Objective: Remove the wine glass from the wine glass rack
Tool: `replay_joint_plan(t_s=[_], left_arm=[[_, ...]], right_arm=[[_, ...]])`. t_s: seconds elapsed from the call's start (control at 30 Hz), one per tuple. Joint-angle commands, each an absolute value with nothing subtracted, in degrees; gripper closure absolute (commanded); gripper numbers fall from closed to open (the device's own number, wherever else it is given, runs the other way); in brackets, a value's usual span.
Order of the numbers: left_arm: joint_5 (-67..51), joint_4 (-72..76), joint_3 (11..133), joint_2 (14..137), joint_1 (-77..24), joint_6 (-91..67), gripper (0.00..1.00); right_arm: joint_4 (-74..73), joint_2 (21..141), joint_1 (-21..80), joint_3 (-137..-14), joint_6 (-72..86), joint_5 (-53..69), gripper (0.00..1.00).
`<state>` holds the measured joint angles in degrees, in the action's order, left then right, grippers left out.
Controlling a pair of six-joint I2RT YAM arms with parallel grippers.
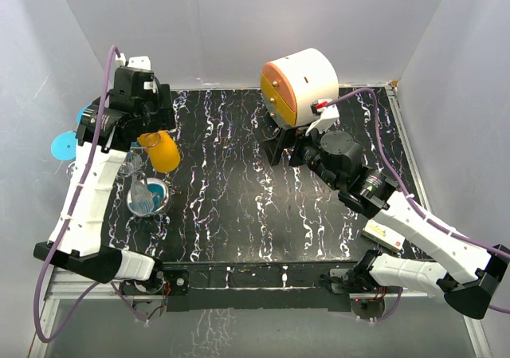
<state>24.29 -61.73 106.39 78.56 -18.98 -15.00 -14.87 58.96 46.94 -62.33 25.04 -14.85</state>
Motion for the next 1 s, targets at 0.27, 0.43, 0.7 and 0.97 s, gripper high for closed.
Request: replay_joint_plan(t_s=[0.27,0.43,0.7,0.97], left_arm=[[3.01,-51.95,109.10,74.78,-19.25,-21.57,0.43],[-5.68,-44.02,105.91,72.53,-19.25,-28.60,0.44],[-15.46,-32.94,97.91,68.45,-19.25,-40.31,0.44],[-25.40,-21.15,86.03,64.21,-19.29,-50.46,0.44]], right_arm=[[-6.73,59.61,47.03,-59.17,36.04,-5.94,0.02],[5.50,60.39,47.02,-54.49,46.31,0.08,0.02],[23.19,63.79,47.02,-51.36,58.63,1.88,0.02],[33.82,63.26,46.85,-49.83,63.27,0.68,0.25]])
